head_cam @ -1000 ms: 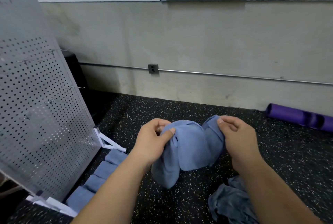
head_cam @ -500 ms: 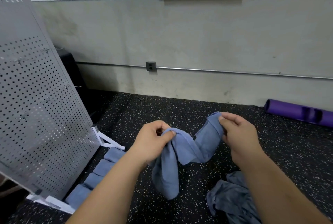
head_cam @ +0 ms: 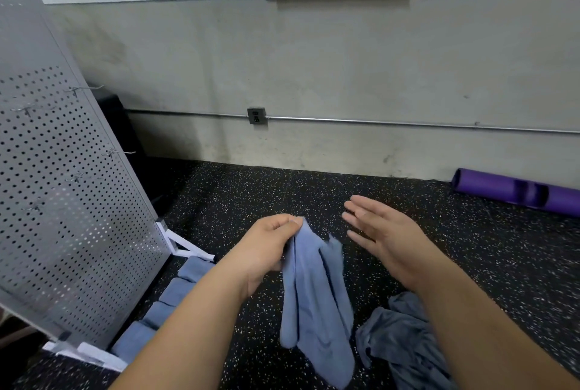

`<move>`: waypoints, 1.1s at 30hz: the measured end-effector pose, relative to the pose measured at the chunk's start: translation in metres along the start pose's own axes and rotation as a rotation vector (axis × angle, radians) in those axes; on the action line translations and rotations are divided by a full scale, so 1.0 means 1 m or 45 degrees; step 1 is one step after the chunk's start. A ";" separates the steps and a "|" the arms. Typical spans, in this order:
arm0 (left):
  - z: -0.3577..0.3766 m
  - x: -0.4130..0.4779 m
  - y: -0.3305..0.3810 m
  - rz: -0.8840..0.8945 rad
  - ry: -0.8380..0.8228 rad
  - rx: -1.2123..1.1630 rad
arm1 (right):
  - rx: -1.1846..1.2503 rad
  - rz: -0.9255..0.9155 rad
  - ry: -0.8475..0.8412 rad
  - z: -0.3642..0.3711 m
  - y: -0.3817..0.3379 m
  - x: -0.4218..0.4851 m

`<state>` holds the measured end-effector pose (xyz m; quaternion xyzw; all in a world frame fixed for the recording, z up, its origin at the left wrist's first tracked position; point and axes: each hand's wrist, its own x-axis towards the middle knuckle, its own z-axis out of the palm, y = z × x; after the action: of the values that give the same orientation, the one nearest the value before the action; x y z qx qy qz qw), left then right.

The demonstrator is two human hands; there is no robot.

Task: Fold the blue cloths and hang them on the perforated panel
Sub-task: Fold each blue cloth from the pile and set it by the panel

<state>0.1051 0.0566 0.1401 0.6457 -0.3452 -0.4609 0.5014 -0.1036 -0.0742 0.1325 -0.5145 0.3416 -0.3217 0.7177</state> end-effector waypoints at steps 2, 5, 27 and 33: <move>0.000 0.000 -0.001 0.012 0.015 0.045 | -0.165 -0.009 -0.066 0.005 -0.003 -0.006; 0.003 -0.001 0.002 0.043 0.021 0.085 | -0.382 -0.022 -0.086 0.014 -0.005 -0.012; 0.025 0.005 0.004 0.119 0.060 -0.203 | -1.007 -0.538 0.057 0.027 0.000 -0.016; 0.026 0.016 -0.014 0.518 0.076 0.483 | -0.987 -0.687 -0.012 0.021 -0.016 -0.021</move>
<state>0.0857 0.0376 0.1211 0.6588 -0.5331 -0.2586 0.4637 -0.1000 -0.0503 0.1566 -0.8163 0.2875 -0.3431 0.3651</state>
